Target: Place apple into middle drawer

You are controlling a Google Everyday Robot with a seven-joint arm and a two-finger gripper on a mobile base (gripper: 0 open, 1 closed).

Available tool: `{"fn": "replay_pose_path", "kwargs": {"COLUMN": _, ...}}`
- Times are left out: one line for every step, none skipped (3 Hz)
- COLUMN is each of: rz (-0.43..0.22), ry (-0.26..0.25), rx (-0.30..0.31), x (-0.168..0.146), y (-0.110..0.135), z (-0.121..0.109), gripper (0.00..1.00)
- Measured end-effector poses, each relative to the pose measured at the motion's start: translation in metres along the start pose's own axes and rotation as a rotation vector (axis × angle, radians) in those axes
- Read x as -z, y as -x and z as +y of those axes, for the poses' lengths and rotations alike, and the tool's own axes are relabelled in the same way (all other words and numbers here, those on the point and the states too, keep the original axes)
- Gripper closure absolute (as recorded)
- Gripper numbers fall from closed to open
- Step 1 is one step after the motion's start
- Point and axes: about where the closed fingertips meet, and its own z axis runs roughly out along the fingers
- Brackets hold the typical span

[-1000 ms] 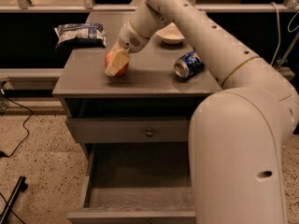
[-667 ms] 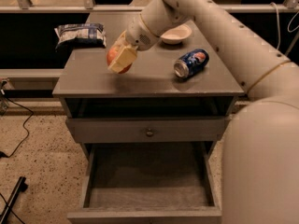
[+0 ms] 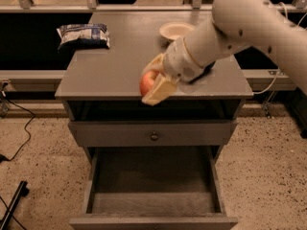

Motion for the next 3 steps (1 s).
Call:
{"fn": "replay_pose_path", "kwargs": {"rz": 0.048, "ry": -0.008, "rx": -0.047, "x": -0.019, "y": -0.071, "z": 0.041, "gripper": 1.0}}
{"fn": "replay_pose_path", "kwargs": {"rz": 0.075, "ry": 0.009, "rx": -0.187, "x": -0.064, "y": -0.159, "z": 0.099, "gripper": 1.0}}
{"fn": "replay_pose_path", "kwargs": {"rz": 0.075, "ry": 0.009, "rx": -0.187, "x": -0.064, "y": -0.159, "z": 0.099, "gripper": 1.0}}
